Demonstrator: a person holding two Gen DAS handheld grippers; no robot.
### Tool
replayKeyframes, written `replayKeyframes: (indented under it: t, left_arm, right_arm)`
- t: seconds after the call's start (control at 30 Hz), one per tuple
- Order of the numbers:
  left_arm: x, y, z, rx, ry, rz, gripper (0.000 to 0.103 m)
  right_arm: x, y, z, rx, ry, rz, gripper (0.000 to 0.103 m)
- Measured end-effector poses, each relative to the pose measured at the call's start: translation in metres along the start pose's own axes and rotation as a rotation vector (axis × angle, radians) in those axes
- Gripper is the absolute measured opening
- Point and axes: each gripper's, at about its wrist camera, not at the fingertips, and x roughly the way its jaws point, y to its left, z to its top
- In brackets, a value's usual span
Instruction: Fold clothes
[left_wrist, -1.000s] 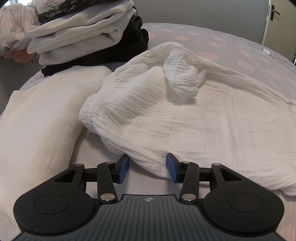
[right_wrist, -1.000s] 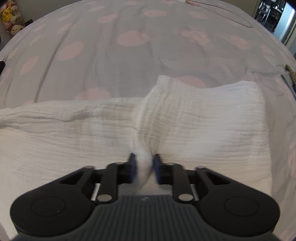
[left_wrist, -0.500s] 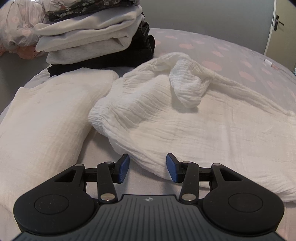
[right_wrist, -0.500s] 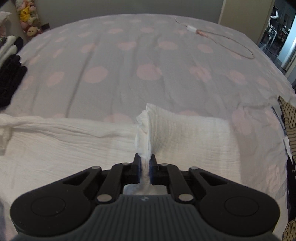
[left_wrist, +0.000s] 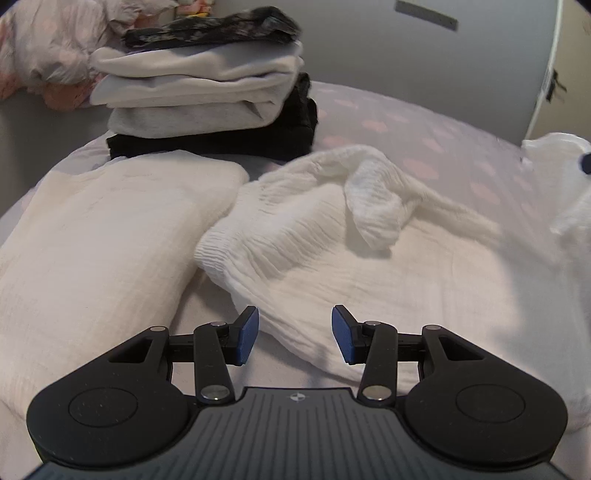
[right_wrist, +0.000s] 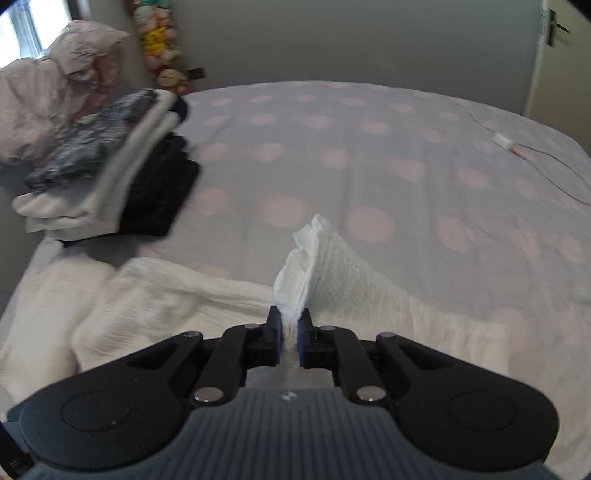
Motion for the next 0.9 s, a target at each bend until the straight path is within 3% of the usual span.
replayKeyframes:
  t: [0.27,0.43,0.63,0.83,0.9]
  left_arm:
    - [-0.004,0.042,0.006,-0.193,-0.009,-0.024,0.051]
    - [-0.005,0.059,0.007,-0.272,-0.022,-0.041,0.051]
    - [0.000,0.072,0.006,-0.327,-0.017,-0.022,0.051]
    - [0.008,0.075,0.006,-0.334,-0.005,-0.024,0.051]
    - [0.010,0.074,0.006,-0.323,-0.001,-0.022,0.051]
  right_arm:
    - [0.029,0.108,0.017,-0.089,0.011,0.160,0.010]
    - [0.061,0.159,0.014,-0.151,0.050,0.215,0.010]
    - [0.101,0.193,0.012,-0.136,0.068,0.283,0.010]
    - [0.146,0.215,-0.005,-0.177,0.145,0.261,0.011]
    - [0.155,0.213,-0.012,-0.171,0.156,0.258,0.018]
